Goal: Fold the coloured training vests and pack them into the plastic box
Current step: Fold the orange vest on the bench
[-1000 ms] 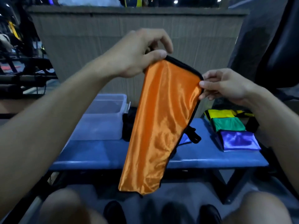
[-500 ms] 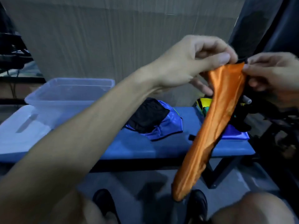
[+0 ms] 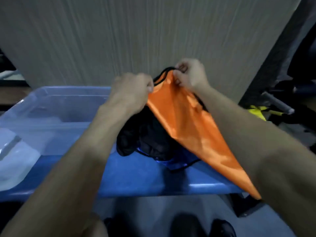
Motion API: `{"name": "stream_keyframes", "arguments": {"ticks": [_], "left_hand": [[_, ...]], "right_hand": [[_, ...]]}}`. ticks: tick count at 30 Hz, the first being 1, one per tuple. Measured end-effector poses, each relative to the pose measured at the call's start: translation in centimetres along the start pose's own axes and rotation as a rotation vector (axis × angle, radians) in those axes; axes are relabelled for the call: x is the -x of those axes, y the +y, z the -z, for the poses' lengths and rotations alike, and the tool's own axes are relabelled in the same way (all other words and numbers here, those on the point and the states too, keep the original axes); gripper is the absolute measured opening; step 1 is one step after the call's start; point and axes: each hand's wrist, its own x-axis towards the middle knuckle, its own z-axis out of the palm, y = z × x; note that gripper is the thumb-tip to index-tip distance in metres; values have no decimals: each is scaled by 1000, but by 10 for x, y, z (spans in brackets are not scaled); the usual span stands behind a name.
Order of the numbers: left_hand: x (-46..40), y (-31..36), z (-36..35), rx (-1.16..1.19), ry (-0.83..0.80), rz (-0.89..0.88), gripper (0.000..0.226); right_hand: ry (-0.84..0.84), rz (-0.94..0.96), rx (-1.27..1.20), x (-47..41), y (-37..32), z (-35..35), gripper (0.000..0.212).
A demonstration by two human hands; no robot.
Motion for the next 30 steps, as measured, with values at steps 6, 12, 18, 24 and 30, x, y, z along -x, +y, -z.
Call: {"name": "stream_keyframes", "arguments": {"ticks": [6, 12, 18, 24, 30], "left_hand": [[2, -37, -54, -533, -255, 39, 22], [18, -17, -75, -363, -236, -138, 23], [30, -25, -137, 7, -581, 148, 49], [37, -40, -153, -80, -459, 360, 59], [46, 21, -180, 103, -221, -53, 42]], "right_hand": [[-202, -66, -61, -1, 52, -121, 14], [-480, 92, -34, 12, 65, -139, 39], [-481, 226, -53, 45, 66, -96, 34], [-460, 141, 74, 112, 90, -1, 29], [-251, 6, 183, 188, 119, 79, 24]]}}
